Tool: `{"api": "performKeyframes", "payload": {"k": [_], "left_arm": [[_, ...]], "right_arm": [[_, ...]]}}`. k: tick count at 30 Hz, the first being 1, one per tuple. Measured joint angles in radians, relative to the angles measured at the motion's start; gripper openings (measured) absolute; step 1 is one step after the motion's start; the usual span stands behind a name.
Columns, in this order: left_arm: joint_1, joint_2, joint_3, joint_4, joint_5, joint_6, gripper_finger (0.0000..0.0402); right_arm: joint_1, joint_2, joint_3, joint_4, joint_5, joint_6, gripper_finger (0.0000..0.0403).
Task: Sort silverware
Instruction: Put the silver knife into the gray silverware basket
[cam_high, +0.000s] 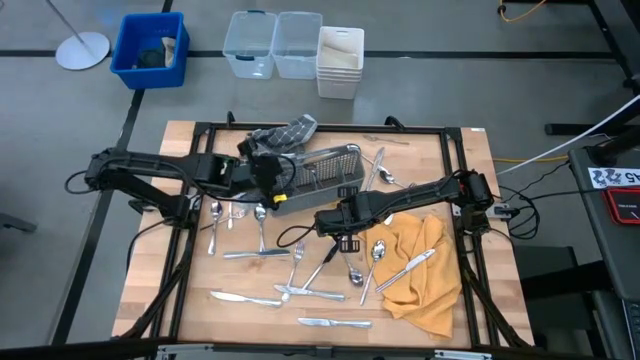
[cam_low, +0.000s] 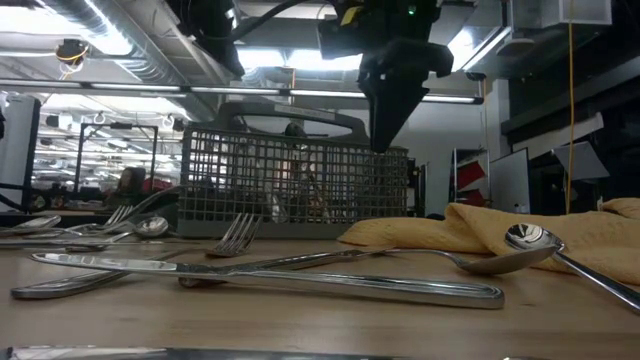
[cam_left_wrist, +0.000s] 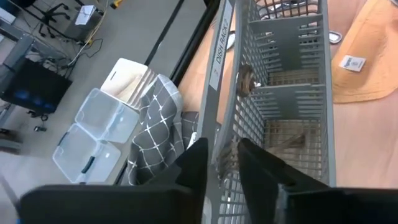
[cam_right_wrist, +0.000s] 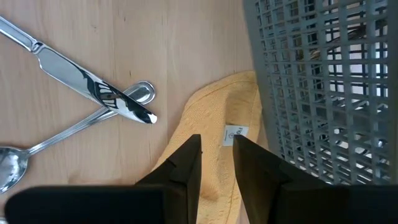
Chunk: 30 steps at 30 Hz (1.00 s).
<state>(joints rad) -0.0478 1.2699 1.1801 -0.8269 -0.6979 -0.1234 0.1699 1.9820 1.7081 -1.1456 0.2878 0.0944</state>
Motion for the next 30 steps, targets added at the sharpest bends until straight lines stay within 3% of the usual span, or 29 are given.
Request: {"api": "performKeyframes", "payload": {"k": [5,14,23,30], "left_arm": [[-0.037,-0.034,0.000,-0.009,0.070,-0.106,0.0105],[-0.161,-0.085,-0.002,-0.199,0.445,-0.474,0.0093],[-0.353,-0.075,-0.173,-0.182,0.464,-0.707,0.0096],[-0.388,-0.075,-0.332,0.027,0.463,-0.681,0.0093]], "right_arm": [[0.000,0.000,0.000,0.000,0.000,0.000,0.0096],[0.000,0.001,-0.048,0.081,-0.010,0.001,0.0096],[0.000,0.001,-0.165,0.186,-0.027,0.003,0.0096],[0.001,0.001,-0.213,0.293,-0.101,0.004,0.0096]]}}
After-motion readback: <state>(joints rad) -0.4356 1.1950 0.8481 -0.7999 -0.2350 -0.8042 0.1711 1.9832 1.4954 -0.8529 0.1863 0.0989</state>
